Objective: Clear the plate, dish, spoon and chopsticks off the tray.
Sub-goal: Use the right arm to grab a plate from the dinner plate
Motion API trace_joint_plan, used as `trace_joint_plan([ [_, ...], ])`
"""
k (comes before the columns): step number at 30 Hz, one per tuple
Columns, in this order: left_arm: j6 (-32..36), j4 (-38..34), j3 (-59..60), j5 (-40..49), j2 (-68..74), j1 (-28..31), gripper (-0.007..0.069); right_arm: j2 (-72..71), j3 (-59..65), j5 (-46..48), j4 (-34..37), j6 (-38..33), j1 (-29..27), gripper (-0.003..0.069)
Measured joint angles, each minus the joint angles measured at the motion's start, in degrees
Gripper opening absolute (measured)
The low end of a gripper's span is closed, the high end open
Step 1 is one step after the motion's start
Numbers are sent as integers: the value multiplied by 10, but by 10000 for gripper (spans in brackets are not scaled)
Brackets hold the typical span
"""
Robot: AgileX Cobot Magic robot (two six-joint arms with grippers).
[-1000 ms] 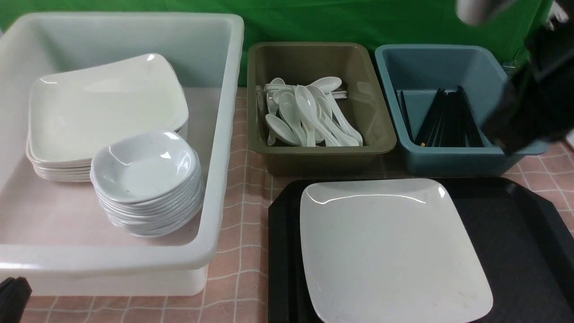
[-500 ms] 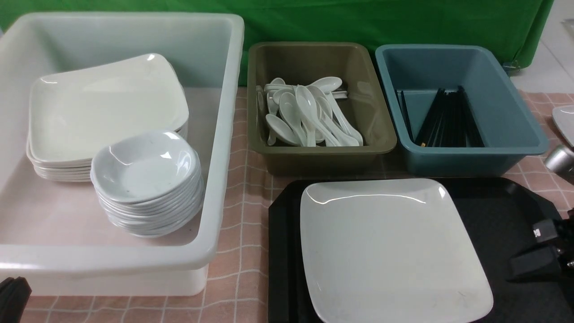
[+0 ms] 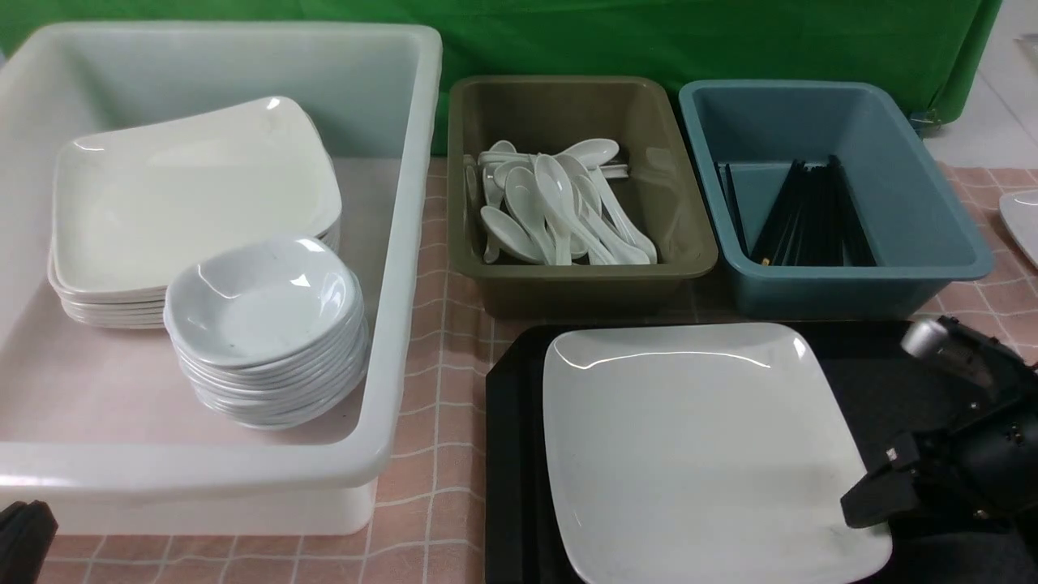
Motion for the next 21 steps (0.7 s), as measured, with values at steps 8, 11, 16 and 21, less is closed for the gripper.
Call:
trace_joint_plan([
  [8, 0, 0, 0, 0, 0, 0, 22, 10, -3, -41, 9, 1, 64, 492],
  [11, 0, 0, 0, 0, 0, 0, 22, 12, -3, -50, 10, 3, 68, 400],
  [16, 0, 0, 0, 0, 0, 0, 22, 14, -3, -52, 12, 19, 67, 206],
  [21, 0, 0, 0, 0, 0, 0, 22, -7, -13, 14, -16, 42, 68, 170],
])
